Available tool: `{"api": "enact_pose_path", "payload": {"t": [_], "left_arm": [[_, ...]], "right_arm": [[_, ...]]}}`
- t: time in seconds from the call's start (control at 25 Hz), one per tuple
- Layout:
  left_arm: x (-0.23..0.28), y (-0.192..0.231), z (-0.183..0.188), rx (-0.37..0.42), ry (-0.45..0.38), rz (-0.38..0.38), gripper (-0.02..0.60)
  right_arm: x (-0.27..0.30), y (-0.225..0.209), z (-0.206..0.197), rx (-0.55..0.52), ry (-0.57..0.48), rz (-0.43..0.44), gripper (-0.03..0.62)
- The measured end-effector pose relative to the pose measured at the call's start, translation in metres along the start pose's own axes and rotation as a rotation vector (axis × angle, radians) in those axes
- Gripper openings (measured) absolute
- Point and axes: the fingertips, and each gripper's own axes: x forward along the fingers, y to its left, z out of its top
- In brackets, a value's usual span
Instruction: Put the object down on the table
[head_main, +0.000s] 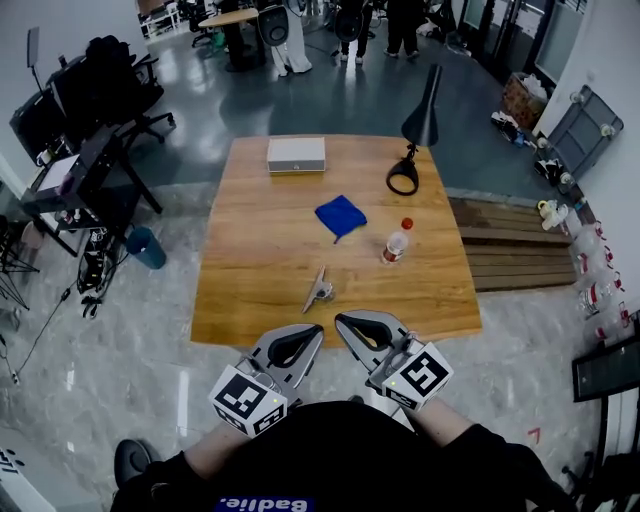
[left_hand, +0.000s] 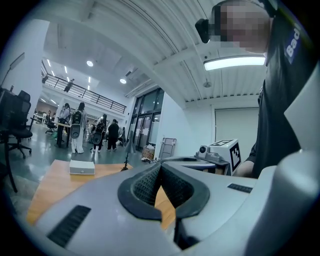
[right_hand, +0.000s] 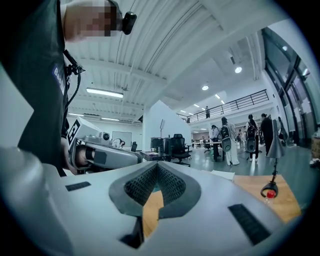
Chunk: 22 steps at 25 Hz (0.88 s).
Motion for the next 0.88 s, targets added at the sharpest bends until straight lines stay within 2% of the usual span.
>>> {"api": "enact_pose_path", "payload": {"t": [0.88], "left_arm": [[-0.016, -0.004, -0.001, 0.006, -0.007, 0.006, 0.008]], "right_arm": [[0.003, 0.021, 0.001, 0.020, 0.014, 0.014, 0.005]]}}
